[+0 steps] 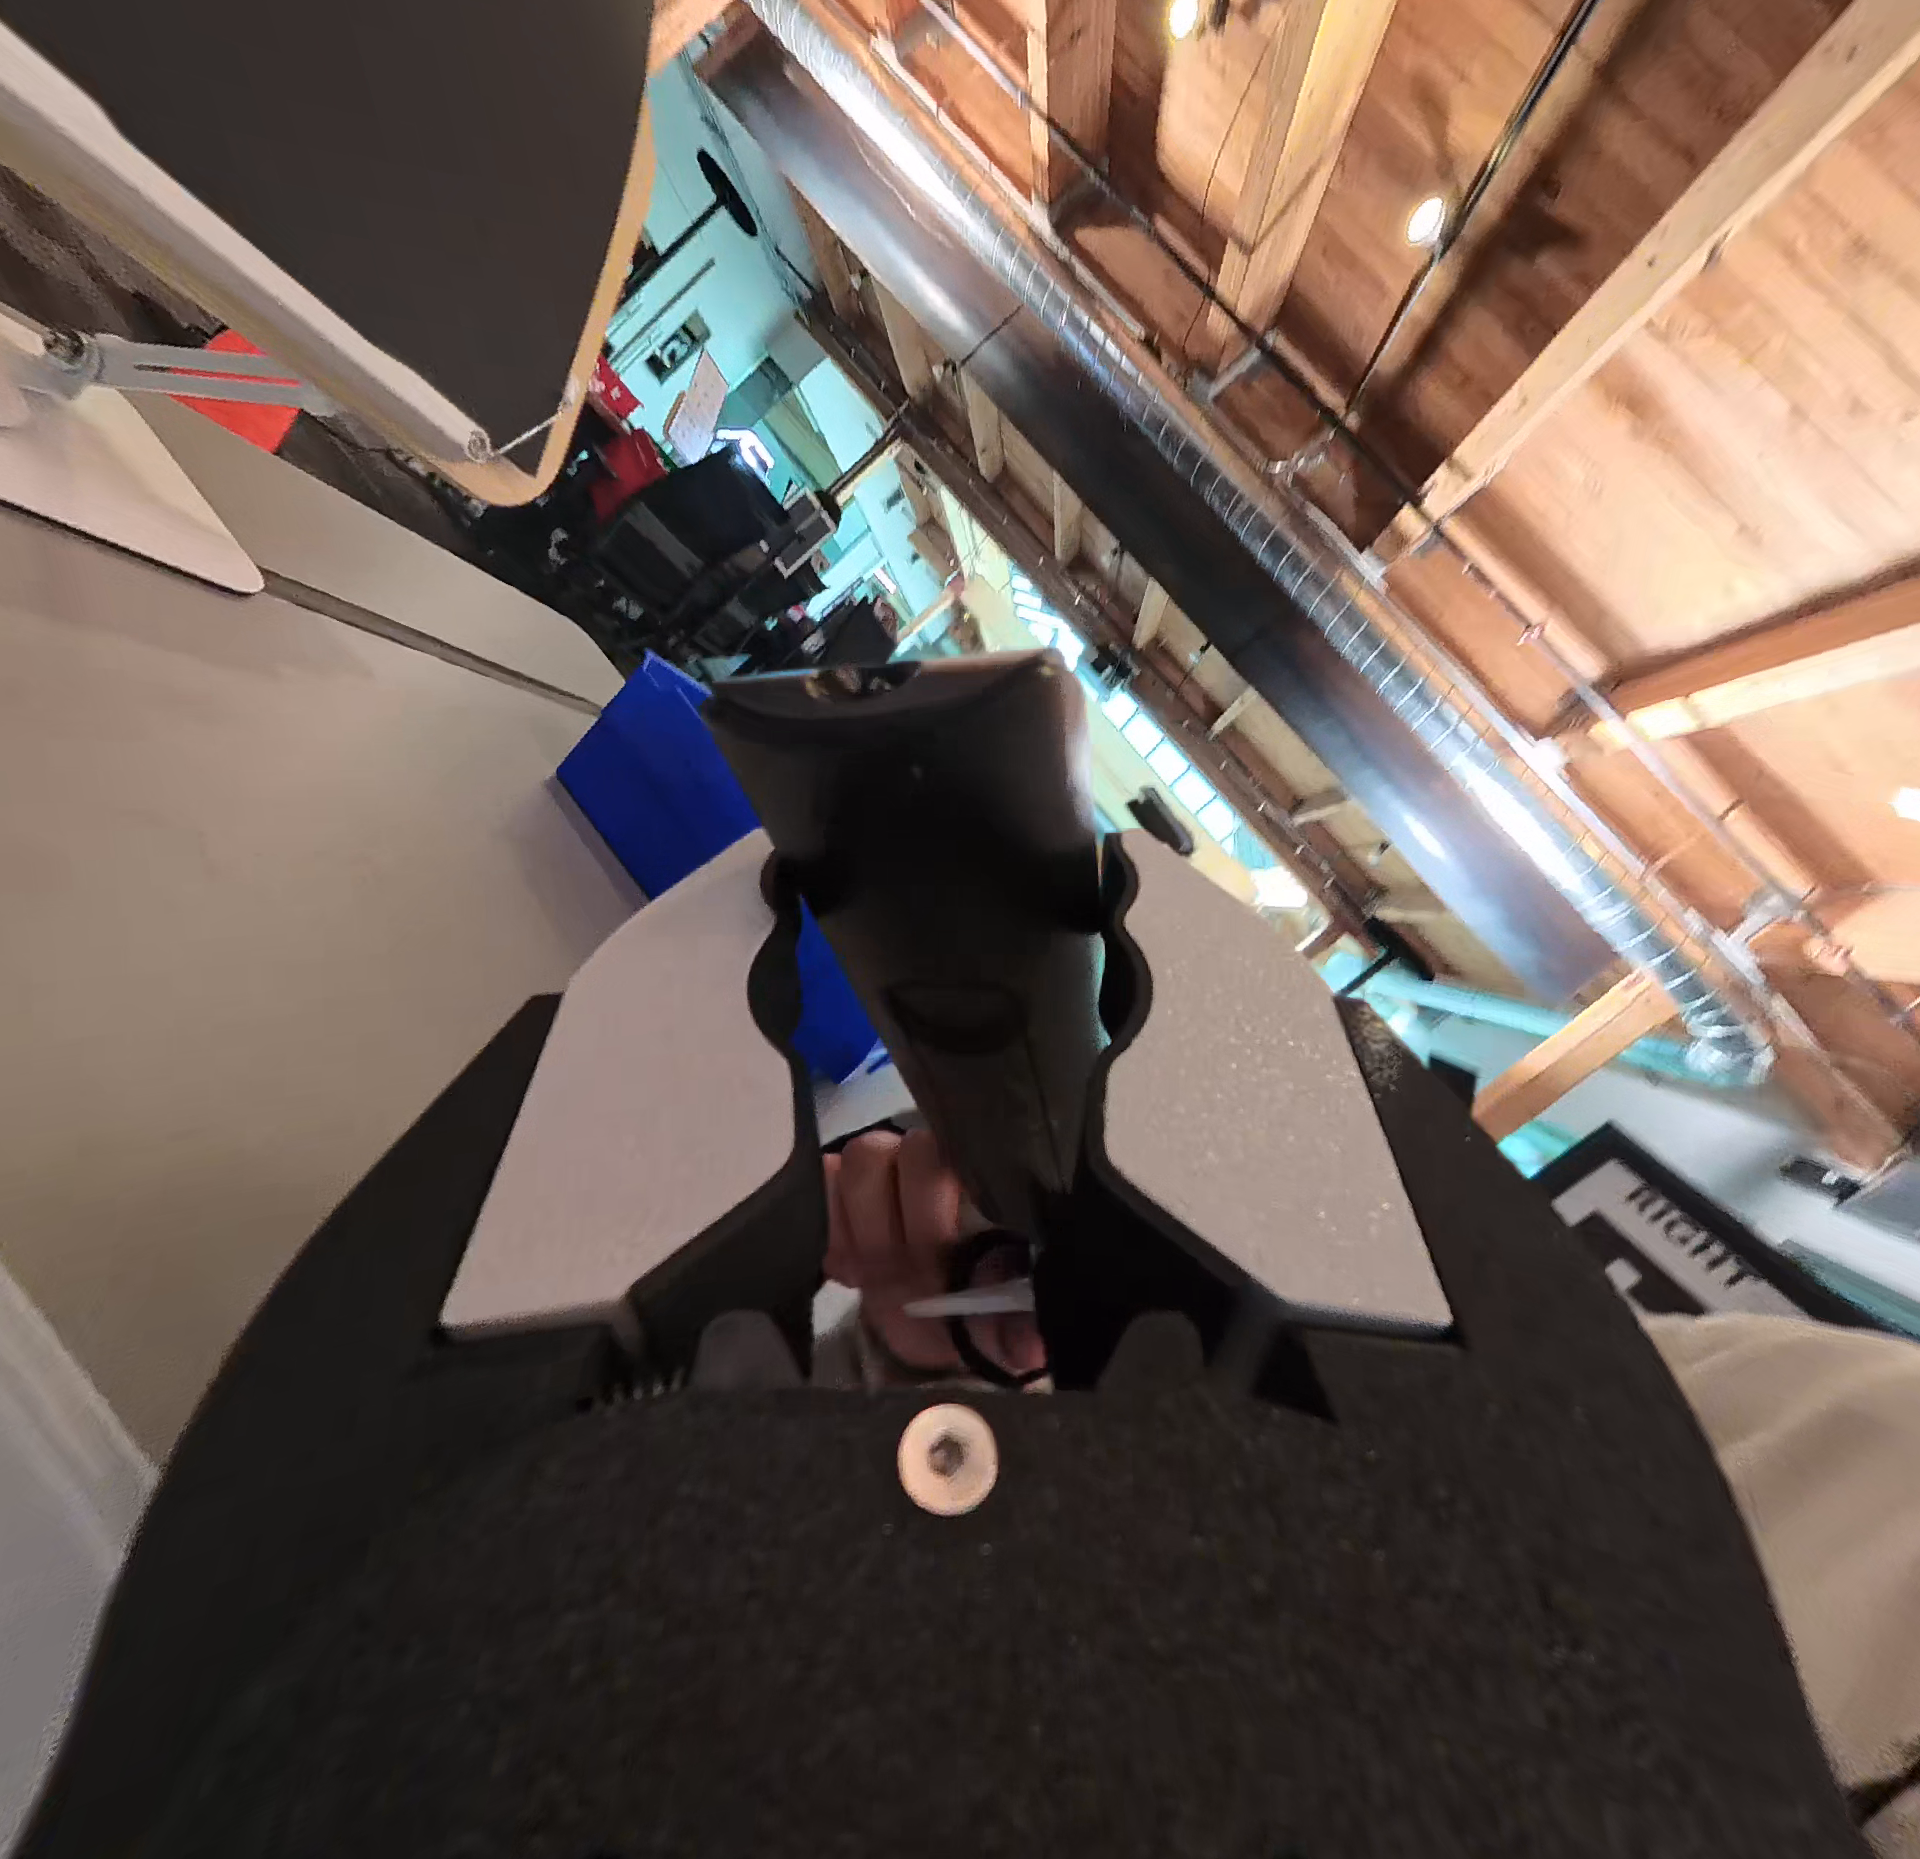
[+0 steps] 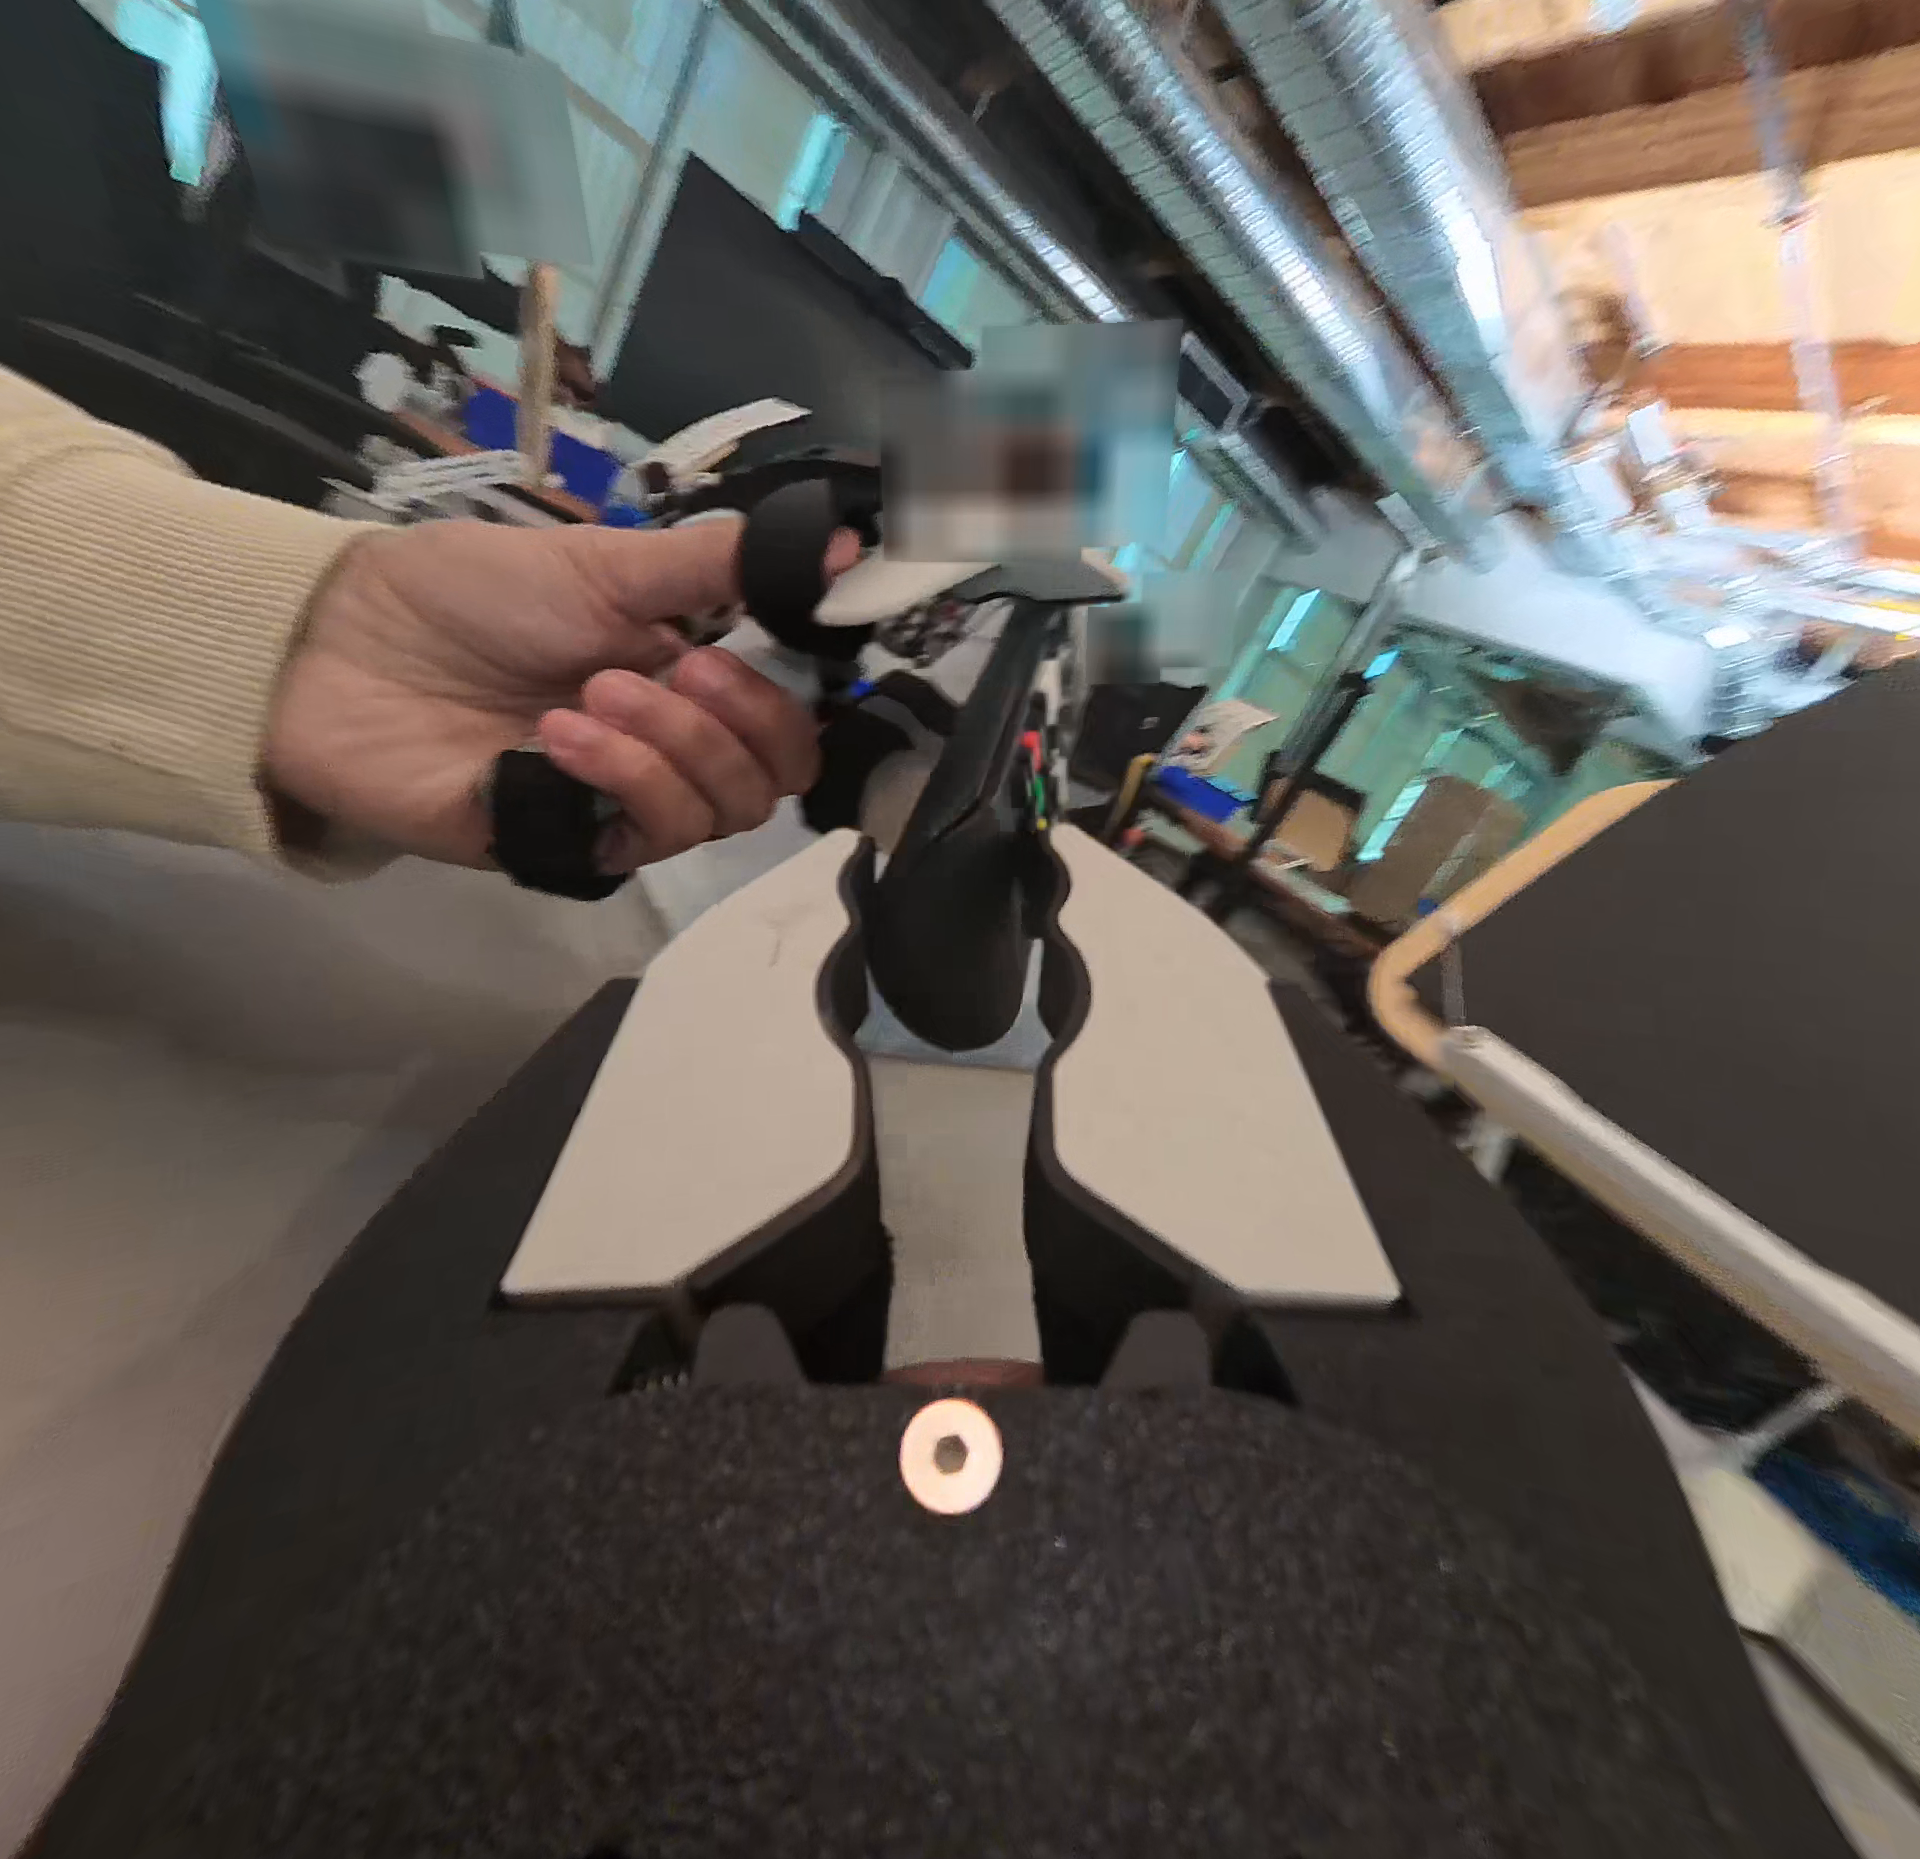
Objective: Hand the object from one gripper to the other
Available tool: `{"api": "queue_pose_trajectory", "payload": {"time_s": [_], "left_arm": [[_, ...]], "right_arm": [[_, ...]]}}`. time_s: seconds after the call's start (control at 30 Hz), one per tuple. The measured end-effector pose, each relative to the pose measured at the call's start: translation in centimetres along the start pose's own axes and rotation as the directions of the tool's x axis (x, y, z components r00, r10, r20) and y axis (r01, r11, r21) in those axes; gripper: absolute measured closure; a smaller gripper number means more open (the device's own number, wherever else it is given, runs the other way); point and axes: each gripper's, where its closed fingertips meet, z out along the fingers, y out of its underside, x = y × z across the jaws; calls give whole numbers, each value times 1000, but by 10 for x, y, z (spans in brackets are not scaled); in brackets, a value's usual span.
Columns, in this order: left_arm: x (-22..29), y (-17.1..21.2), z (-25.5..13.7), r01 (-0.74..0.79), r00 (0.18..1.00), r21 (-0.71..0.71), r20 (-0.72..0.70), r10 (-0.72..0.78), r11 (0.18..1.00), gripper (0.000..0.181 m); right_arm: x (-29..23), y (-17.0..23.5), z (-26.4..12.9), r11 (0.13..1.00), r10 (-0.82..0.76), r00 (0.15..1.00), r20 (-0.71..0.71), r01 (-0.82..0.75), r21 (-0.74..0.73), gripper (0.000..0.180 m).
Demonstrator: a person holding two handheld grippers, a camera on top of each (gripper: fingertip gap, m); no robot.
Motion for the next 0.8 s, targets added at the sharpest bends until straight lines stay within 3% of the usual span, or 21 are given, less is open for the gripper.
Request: {"api": "queue_pose_trajectory", "payload": {"time_s": [0.1, 0.17, 0.23, 0.3, 0.37, 0.47, 0.57, 0.67, 0.77, 0.8], "left_arm": [[3, 10, 2, -102, 994, -91, 16, 104, 991, 126], [0, 23, 4, -212, 973, -183, 54, 225, 960, 126], [-1, 40, 5, -304, 941, -287, 58, 333, 909, 126], [4, 57, 8, -351, 924, -355, 21, 382, 867, 127], [13, 73, 12, -374, 919, -405, -40, 392, 834, 127], [25, 96, 17, -402, 911, -471, -121, 394, 785, 126], [35, 118, 19, -436, 897, -530, -192, 397, 727, 127], [40, 136, 20, -471, 877, -583, -232, 420, 662, 126], [40, 147, 20, -501, 856, -619, -250, 453, 605, 126], [38, 150, 20, -509, 848, -631, -248, 469, 586, 127]], "right_arm": [[-20, 3, -9, 977, 208, 958, 198, -194, -84, 144], [-26, -6, -24, 944, 331, 888, 318, -310, -116, 156], [-19, -12, -37, 882, 470, 803, 367, -438, -173, 146], [-7, -6, -47, 805, 592, 723, 355, -508, -308, 132], [9, 1, -53, 682, 725, 632, 274, -604, -412, 102], [24, 18, -62, 416, 898, 421, 127, -716, -560, 97], [29, 21, -64, 269, 954, 294, 61, -745, -610, 79], [30, -3, -56, 336, 939, 311, 150, -724, -602, 83], [15, -17, -61, 489, 851, 444, 280, -475, -732, 104], [12, -16, -62, 517, 813, 493, 309, -369, -772, 103]]}}
